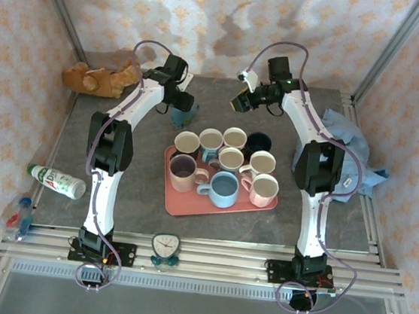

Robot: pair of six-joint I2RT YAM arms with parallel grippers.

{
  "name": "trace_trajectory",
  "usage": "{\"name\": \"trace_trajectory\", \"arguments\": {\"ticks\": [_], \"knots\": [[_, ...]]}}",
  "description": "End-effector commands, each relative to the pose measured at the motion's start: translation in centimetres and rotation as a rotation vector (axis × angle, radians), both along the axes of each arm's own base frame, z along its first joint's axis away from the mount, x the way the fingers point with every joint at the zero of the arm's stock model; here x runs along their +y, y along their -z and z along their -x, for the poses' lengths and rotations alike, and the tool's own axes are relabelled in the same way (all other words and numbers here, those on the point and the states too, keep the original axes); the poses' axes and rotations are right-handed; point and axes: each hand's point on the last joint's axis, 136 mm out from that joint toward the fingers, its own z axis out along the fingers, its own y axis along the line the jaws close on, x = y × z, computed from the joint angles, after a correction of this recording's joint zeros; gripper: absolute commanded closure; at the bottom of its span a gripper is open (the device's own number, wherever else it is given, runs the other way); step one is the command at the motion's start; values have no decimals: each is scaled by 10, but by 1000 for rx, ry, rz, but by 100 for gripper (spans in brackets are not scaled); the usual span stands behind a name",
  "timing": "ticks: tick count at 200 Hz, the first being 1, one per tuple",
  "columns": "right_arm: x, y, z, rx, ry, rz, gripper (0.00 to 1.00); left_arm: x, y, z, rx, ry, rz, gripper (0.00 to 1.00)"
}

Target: Turn the mug right side up

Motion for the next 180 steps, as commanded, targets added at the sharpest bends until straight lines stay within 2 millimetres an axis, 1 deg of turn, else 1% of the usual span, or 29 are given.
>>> {"name": "trace_trajectory", "arguments": {"ticks": [1,19,53,77,95,106,124,140,165,180], "knots": [[13,-7,0,-105,-138,-14,44,-11,19,0,27,104,9,39],[21,0,3,-119,-211,-19,44,-25,20,-4,2,170,30,39],[31,14,12,-172,-349,-7,45,-58,23,-10,-17,308,76,39],[34,22,8,-181,-357,1,45,-80,26,-13,-25,378,71,39],[37,30,0,-178,-336,5,46,-89,24,-18,-38,388,91,39],[38,37,-9,-175,-306,12,48,-95,21,-20,-49,400,116,39],[39,48,-17,-165,-296,21,48,-106,17,-17,-75,474,132,39],[40,54,-22,-161,-291,32,48,-115,14,-14,-90,526,134,40],[38,66,-24,-163,-298,67,48,-121,10,-13,-101,549,141,40],[35,73,-22,-162,-317,94,49,-121,4,-15,-112,540,143,36]]}}
